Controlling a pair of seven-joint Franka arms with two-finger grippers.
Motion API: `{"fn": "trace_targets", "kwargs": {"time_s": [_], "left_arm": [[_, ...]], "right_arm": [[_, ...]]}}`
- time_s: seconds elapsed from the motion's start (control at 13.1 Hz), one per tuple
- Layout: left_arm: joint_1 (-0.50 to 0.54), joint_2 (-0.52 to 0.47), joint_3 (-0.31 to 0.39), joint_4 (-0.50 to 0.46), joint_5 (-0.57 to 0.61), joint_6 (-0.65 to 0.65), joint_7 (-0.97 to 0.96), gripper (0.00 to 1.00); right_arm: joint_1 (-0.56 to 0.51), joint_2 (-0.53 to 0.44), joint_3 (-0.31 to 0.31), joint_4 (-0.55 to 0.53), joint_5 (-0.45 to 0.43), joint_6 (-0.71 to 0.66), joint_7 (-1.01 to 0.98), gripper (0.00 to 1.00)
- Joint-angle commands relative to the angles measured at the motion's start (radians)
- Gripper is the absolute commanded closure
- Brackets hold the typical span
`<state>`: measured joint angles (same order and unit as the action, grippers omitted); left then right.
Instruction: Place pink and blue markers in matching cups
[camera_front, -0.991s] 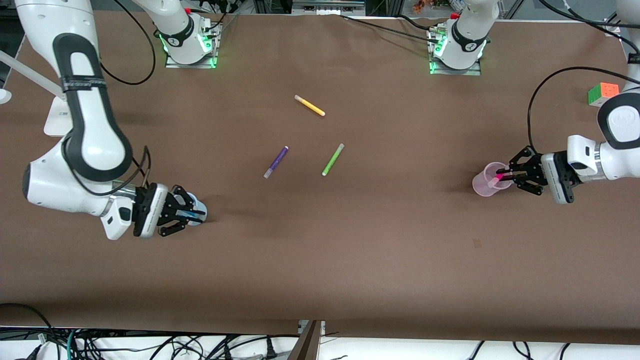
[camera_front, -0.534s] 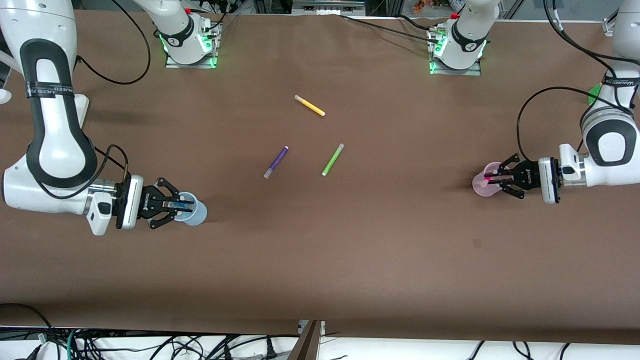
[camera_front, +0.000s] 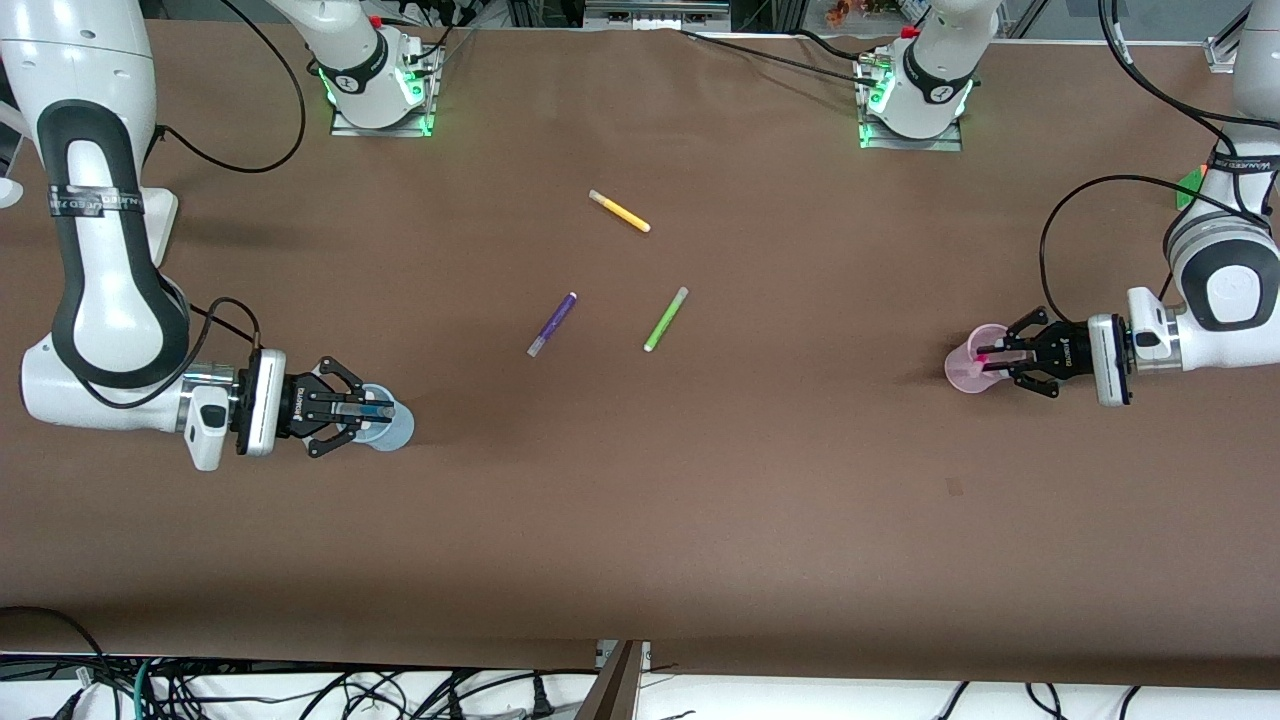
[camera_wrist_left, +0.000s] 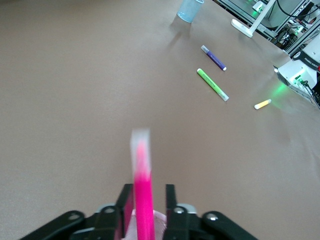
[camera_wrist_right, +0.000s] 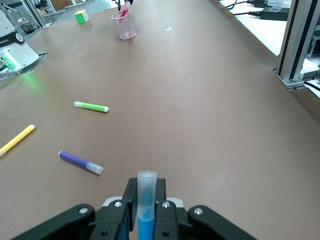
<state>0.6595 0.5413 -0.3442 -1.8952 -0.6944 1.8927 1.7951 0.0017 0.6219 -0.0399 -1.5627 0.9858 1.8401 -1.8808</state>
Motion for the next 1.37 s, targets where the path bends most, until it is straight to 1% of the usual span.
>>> {"fn": "trace_targets", "kwargs": {"time_s": [0.0, 0.08, 0.15, 0.23, 0.3, 0.46, 0.61, 0.69, 0.76, 0.84, 0.91, 1.07, 1.14, 1.22, 1.3], "left_arm": [[0.023, -0.011, -0.009, -0.005, -0.033, 0.006, 0.069, 0.0], [0.023, -0.011, -0.009, -0.005, -0.033, 0.006, 0.069, 0.0], [0.023, -0.012, -0.009, -0.001, -0.033, 0.006, 0.064, 0.0], [0.023, -0.017, -0.009, 0.017, -0.033, 0.006, 0.049, 0.0], [0.023, -0.03, -0.009, 0.039, -0.03, -0.001, -0.009, 0.0], [0.011, -0.128, -0.019, 0.054, -0.005, -0.018, -0.24, 0.0], [-0.049, -0.265, -0.022, 0.062, 0.112, -0.029, -0.554, 0.0], [-0.09, -0.321, -0.024, 0.07, 0.171, -0.046, -0.704, 0.0], [-0.124, -0.361, -0.024, 0.099, 0.227, -0.062, -0.843, 0.0], [-0.158, -0.377, -0.024, 0.143, 0.296, -0.104, -0.964, 0.0], [-0.184, -0.377, -0.024, 0.213, 0.355, -0.153, -1.079, 0.0], [-0.233, -0.362, -0.024, 0.383, 0.482, -0.248, -1.276, 0.0], [-0.254, -0.356, -0.022, 0.424, 0.515, -0.266, -1.354, 0.0], [-0.264, -0.359, -0.025, 0.442, 0.554, -0.277, -1.451, 0.0], [-0.302, -0.363, -0.026, 0.458, 0.612, -0.297, -1.546, 0.0]], "right_arm": [[-0.016, 0.006, 0.012, -0.01, 0.039, 0.004, -0.028, 0.92], [-0.016, 0.016, 0.012, -0.01, 0.039, 0.004, -0.026, 0.89], [-0.016, 0.018, 0.011, -0.01, 0.039, 0.004, -0.017, 0.67], [-0.016, 0.016, 0.011, -0.007, 0.039, 0.004, -0.005, 0.16], [-0.012, 0.01, 0.011, 0.004, 0.034, 0.004, 0.024, 0.0], [-0.003, -0.011, 0.009, 0.047, -0.022, 0.002, 0.217, 0.0], [0.009, -0.013, 0.014, 0.125, -0.131, -0.001, 0.465, 0.0], [0.023, -0.014, 0.015, 0.154, -0.186, -0.001, 0.603, 0.0], [0.037, -0.013, 0.015, 0.194, -0.231, -0.002, 0.765, 0.0], [0.05, -0.013, 0.015, 0.235, -0.281, -0.004, 0.925, 0.0], [0.061, -0.013, 0.015, 0.257, -0.35, -0.007, 1.085, 0.0], [0.08, -0.027, 0.015, 0.282, -0.479, -0.039, 1.364, 0.0], [0.083, -0.037, 0.014, 0.303, -0.527, -0.094, 1.475, 0.0], [0.083, -0.04, 0.012, 0.35, -0.573, -0.158, 1.544, 0.0], [0.083, -0.04, 0.009, 0.399, -0.632, -0.239, 1.59, 0.0]]}}
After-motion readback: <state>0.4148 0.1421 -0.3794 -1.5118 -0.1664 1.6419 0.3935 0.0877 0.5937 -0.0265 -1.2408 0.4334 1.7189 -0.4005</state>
